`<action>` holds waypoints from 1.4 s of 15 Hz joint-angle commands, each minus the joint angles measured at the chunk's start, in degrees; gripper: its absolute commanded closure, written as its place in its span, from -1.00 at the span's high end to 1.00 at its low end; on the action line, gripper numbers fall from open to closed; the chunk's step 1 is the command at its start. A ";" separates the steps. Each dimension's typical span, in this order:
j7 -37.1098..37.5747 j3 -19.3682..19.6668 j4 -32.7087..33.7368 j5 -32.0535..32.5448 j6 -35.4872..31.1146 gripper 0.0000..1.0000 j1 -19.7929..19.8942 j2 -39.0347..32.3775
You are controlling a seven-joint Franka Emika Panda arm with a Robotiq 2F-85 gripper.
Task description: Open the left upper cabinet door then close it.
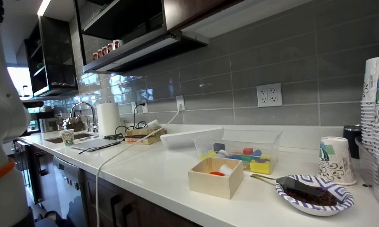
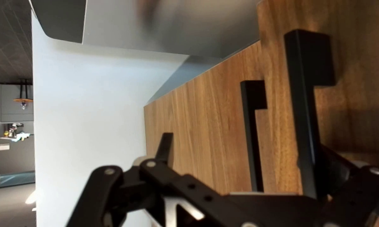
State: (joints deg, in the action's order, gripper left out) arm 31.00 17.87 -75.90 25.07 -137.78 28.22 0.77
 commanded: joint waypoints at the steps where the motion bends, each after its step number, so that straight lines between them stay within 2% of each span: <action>1: -0.87 1.82 -9.62 1.28 0.99 1.00 1.73 9.16; 6: 1.11 0.14 -19.74 5.70 4.11 1.00 2.32 20.40; 12: 1.08 -3.80 -28.49 9.16 9.00 1.00 7.31 31.89; 21: -1.73 -8.34 -38.30 10.46 13.66 1.00 13.47 43.96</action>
State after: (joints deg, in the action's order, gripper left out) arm 30.26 10.44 -109.71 33.69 -125.38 39.27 40.31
